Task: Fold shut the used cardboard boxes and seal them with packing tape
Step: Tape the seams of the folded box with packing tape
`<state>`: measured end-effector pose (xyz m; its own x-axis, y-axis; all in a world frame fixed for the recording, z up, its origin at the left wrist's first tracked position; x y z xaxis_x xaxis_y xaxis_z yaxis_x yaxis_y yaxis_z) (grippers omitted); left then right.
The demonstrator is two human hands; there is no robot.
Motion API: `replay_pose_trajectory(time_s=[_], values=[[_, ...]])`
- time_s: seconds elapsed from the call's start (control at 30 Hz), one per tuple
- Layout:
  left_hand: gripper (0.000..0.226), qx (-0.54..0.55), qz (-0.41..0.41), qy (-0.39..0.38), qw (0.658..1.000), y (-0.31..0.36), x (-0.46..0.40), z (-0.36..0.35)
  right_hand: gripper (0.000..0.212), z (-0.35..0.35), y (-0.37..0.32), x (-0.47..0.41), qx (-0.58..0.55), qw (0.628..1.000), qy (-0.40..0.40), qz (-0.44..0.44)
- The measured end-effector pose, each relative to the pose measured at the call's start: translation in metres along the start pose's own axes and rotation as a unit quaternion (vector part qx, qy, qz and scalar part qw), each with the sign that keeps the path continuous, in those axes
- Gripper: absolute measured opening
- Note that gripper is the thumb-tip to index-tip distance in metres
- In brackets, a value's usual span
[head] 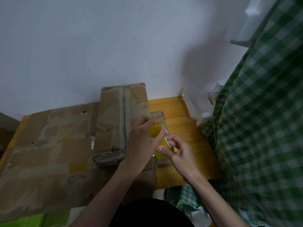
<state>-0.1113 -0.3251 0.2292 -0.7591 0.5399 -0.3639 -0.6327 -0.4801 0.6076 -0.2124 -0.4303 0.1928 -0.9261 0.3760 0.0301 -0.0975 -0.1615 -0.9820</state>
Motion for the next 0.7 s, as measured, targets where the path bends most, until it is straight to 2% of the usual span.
replay_pose_trajectory(time_s=[0.2,0.4,0.6,0.7], values=[[0.011,0.029,0.011,-0.006,1.0,-0.002,-0.003,0.005,0.021,0.004,0.001,-0.001,0.012,1.0,-0.009,-0.002],[0.007,0.108,0.025,-0.065,0.992,-0.013,-0.02,0.023,0.032,0.012,0.002,-0.003,0.047,0.998,-0.041,0.012],[0.007,0.064,-0.022,-0.137,0.988,-0.021,-0.035,0.03,0.029,0.017,0.001,-0.003,0.082,0.994,-0.066,0.02],[0.007,0.052,-0.041,-0.158,0.985,-0.022,-0.035,0.031,0.034,0.018,-0.002,-0.002,0.091,0.993,-0.076,0.021]])
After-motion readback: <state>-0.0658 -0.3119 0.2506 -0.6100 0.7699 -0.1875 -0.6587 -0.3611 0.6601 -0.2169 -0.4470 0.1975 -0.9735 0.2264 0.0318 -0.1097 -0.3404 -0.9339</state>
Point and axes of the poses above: each hand's wrist, its own x-axis away from the middle knuckle, its own z-axis out of the back of the hand, y = z × x, the point moved 2 cm from there along -x, towards the middle knuckle, and after that the axes turned 4 degrees about -y, right-handed, at the moved point
